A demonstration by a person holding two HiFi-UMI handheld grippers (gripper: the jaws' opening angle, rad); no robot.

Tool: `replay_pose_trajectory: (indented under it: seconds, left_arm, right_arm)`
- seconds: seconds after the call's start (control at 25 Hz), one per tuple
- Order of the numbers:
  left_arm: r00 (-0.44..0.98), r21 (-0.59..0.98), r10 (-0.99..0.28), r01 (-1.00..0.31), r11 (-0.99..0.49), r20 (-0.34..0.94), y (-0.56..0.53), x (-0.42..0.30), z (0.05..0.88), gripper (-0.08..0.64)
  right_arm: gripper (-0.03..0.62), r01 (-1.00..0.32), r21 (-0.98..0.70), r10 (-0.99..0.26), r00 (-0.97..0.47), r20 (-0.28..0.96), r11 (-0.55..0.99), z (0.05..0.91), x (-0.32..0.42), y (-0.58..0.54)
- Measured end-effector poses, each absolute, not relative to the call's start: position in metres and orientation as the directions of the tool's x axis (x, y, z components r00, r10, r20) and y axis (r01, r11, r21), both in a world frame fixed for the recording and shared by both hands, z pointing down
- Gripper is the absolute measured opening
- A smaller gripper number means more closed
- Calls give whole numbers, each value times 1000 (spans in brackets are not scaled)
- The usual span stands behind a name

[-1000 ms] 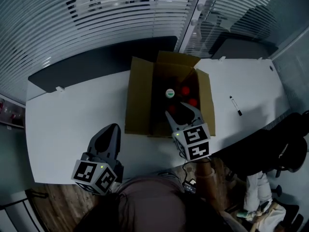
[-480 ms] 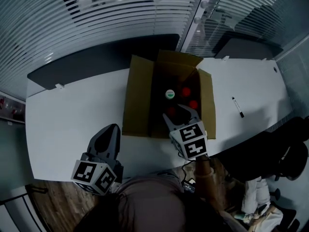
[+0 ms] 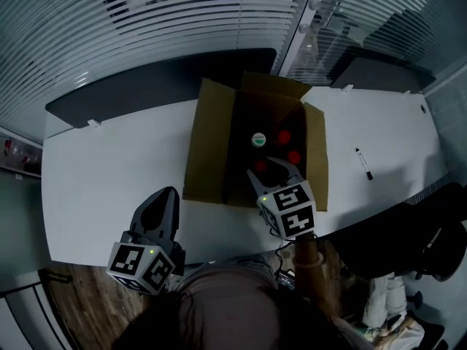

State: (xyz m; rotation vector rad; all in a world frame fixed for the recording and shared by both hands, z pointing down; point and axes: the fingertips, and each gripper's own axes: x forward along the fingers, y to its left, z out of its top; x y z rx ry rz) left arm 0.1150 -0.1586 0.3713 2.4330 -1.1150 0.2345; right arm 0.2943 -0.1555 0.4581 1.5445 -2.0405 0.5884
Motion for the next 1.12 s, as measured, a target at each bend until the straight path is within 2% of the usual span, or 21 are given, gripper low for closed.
replay_pose_trajectory:
  seconds: [0.44, 1.12]
  left_arm:
    - [673, 320, -668, -739, -592, 318, -149, 101, 367, 8]
    - [731, 325, -618, -682, -655, 288, -149, 41, 352, 8]
  right_arm:
    - [173, -972, -56, -799, -220, 559, 229, 434, 296, -151]
    - [173, -993, 87, -878, -25, 477, 75, 373, 280, -132]
